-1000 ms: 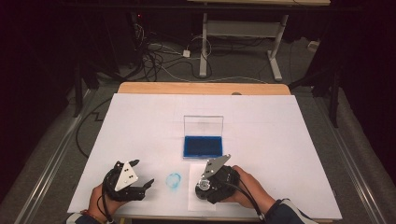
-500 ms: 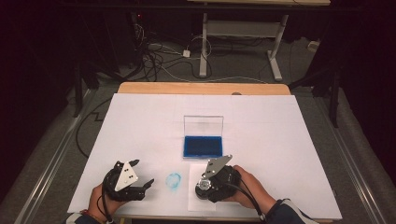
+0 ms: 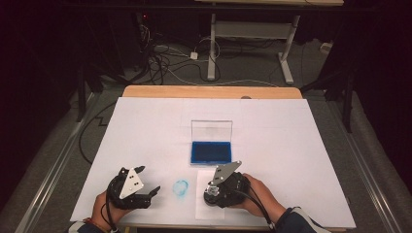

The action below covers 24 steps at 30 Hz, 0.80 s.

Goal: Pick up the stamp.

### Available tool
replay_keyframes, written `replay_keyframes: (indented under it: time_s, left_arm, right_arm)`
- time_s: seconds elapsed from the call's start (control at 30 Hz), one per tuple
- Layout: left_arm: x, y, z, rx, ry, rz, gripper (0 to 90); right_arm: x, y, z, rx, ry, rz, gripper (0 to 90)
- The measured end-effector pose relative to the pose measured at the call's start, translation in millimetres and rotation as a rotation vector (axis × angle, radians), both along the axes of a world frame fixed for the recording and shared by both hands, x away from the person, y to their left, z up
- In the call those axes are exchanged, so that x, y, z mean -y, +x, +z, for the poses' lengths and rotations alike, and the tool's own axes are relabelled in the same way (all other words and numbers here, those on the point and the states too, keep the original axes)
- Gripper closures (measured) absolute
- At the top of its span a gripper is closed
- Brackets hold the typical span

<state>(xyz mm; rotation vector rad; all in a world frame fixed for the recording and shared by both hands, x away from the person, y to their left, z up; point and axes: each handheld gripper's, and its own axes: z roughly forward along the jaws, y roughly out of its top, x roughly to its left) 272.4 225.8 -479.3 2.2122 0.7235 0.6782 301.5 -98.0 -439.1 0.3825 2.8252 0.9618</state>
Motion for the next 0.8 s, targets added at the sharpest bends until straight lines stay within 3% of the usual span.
replay_keyframes:
  time_s: [0.37, 0.8]
  left_arm:
    - [-0.1, -0.3, 0.4, 0.001, -0.001, 0.001, 17.0]
    - [-0.6, -0.2, 0.7, -0.002, -0.002, -0.001, 17.1]
  right_arm:
    - [5.6, -2.7, 8.8, 0.022, 0.02, 0.012, 56.5]
    - [10.5, -1.5, 11.2, 0.007, 0.035, 0.016, 56.6]
